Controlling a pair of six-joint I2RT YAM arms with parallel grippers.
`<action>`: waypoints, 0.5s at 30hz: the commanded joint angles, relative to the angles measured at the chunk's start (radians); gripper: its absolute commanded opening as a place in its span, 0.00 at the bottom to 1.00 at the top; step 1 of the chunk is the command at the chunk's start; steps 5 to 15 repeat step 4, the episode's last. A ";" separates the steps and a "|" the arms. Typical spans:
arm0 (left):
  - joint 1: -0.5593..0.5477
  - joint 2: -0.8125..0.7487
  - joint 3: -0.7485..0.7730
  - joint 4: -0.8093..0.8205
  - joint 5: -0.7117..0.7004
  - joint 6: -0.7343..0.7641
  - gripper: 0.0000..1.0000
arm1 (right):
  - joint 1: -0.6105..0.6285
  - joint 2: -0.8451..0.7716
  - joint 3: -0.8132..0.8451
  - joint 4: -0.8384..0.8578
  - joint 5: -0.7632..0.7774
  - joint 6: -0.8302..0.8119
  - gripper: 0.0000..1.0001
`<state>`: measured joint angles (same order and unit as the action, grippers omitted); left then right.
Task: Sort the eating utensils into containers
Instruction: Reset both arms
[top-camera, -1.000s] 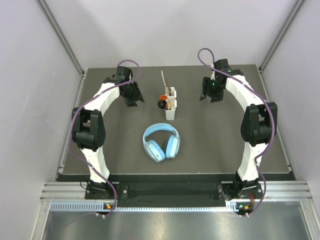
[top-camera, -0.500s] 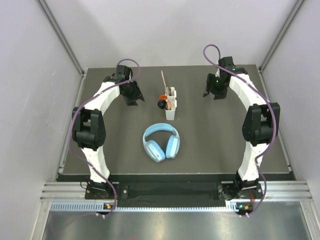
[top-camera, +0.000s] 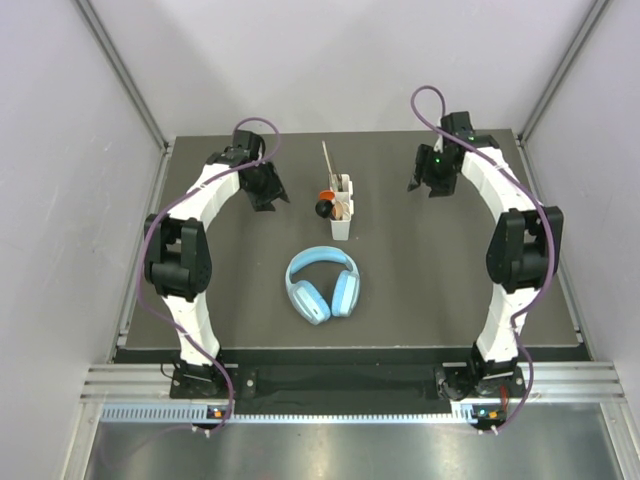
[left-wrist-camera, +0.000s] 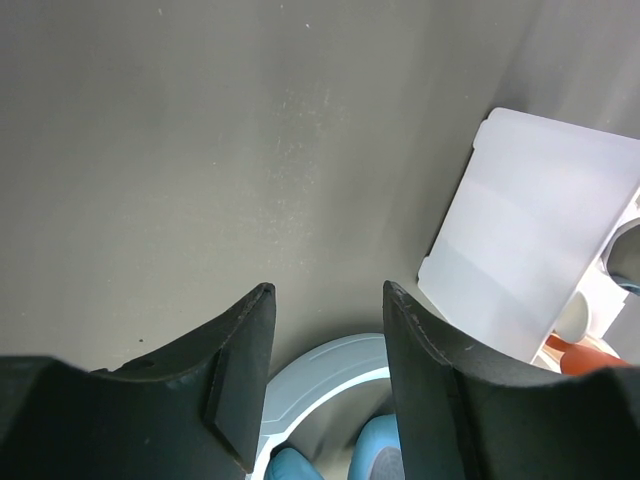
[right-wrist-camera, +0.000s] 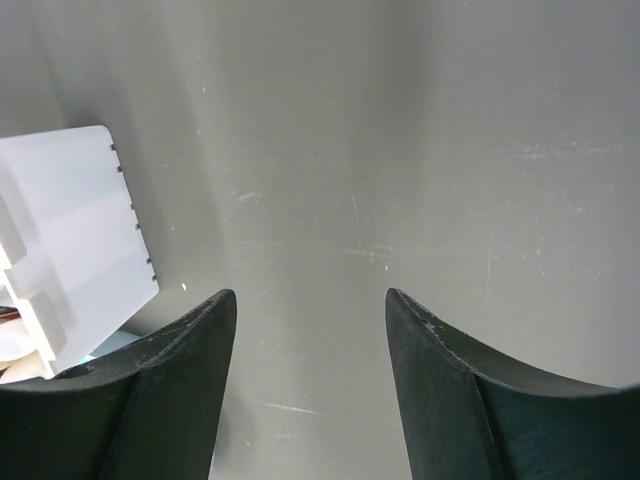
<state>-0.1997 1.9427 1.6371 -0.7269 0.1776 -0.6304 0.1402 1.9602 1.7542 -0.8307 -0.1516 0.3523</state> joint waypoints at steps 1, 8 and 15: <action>-0.001 -0.021 -0.013 0.014 -0.004 -0.009 0.52 | -0.010 -0.060 0.005 0.021 -0.017 0.008 0.61; -0.001 -0.027 -0.017 0.015 -0.009 -0.005 0.53 | -0.010 -0.058 -0.001 0.021 -0.023 0.011 0.61; -0.001 -0.027 -0.017 0.015 -0.009 -0.005 0.53 | -0.010 -0.058 -0.001 0.021 -0.023 0.011 0.61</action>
